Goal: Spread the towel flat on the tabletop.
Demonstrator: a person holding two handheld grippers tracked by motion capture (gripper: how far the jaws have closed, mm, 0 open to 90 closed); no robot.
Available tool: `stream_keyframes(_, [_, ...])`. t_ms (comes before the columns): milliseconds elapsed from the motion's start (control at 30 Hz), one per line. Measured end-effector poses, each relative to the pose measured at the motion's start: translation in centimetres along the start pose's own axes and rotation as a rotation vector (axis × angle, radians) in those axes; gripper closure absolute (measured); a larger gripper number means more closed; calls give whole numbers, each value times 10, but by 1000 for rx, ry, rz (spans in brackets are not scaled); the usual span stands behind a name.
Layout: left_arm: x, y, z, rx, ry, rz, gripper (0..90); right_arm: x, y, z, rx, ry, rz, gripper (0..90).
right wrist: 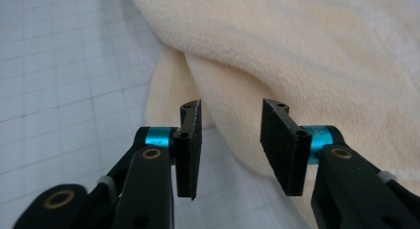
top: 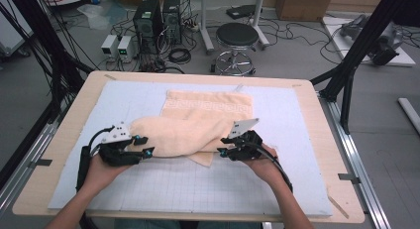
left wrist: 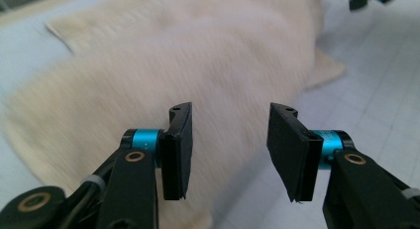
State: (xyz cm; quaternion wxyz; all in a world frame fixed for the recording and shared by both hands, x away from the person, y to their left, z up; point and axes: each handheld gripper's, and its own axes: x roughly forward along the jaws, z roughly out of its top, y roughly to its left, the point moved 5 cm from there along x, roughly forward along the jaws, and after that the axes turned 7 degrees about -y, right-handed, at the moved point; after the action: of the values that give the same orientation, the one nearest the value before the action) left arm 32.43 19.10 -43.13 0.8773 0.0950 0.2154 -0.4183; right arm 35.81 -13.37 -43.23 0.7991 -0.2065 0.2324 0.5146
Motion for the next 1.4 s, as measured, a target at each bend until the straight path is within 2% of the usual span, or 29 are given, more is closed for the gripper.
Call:
stream_keyframes(100, [12, 4, -16, -13, 65, 12, 512, 14, -3, -8, 9, 49, 1, 603])
stream_keyframes(167, [22, 7, -21, 17, 101, 33, 512, 25, -6, -12, 24, 61, 9, 606])
stream_keyframes(200, [27, 7, -22, 19, 110, 39, 521, 31, -8, -15, 31, 73, 11, 612])
stream_keyframes(233, [30, 8, -22, 30, 122, 54, 549, 36, -9, -18, 39, 81, 15, 632])
stream_keyframes(300, [32, 9, -21, 54, 122, 93, 716, 39, -11, -19, 40, 61, 12, 725])
stream_keyframes(367, [32, 13, -20, 19, 116, 88, 816, 37, -12, -20, 64, 40, 31, 800])
stream_keyframes(400, [31, 14, -19, 5, 109, 89, 834, 35, -13, -20, 62, 40, 29, 830])
stream_keyframes(467, [25, 13, -14, -9, 76, 95, 848, 27, -12, -17, 61, 24, 21, 843])
stream_keyframes(533, [16, 9, -4, -13, 39, 93, 851, 16, -8, -9, 32, -14, 7, 847])
stream_keyframes(633, [-2, -2, 14, -6, -20, 73, 853, -9, 3, 3, 17, -80, 2, 850])
stream_keyframes(700, [-16, -10, 28, 26, -57, 70, 854, -28, 12, 9, -17, -111, -14, 850])
stream_keyframes(800, [-34, -17, 52, 46, -111, 69, 855, -55, 23, 18, -57, -135, -32, 851])
stream_keyframes(867, [-43, -19, 67, 49, -147, 69, 855, -73, 27, 25, -75, -147, -55, 852])
stream_keyframes(967, [-48, -16, 83, 73, -165, 83, 855, -94, 26, 34, -99, -156, -83, 852])
stream_keyframes(1033, [-43, -7, 88, 58, -164, 97, 855, -103, 20, 38, -103, -156, -108, 852])
stream_keyframes(1133, [-23, 15, 90, 42, -139, 141, 855, -102, -1, 40, -60, -144, -136, 853])
stream_keyframes(1200, [-2, 33, 87, 16, -105, 181, 855, -87, -21, 39, -8, -129, -148, 852])
stream_keyframes(1333, [38, 66, 69, -87, -15, 230, 843, -40, -61, 27, 89, -41, -159, 840])
stream_keyframes(1400, [46, 75, 62, -91, 22, 250, 783, -23, -74, 20, 128, -19, -163, 792])
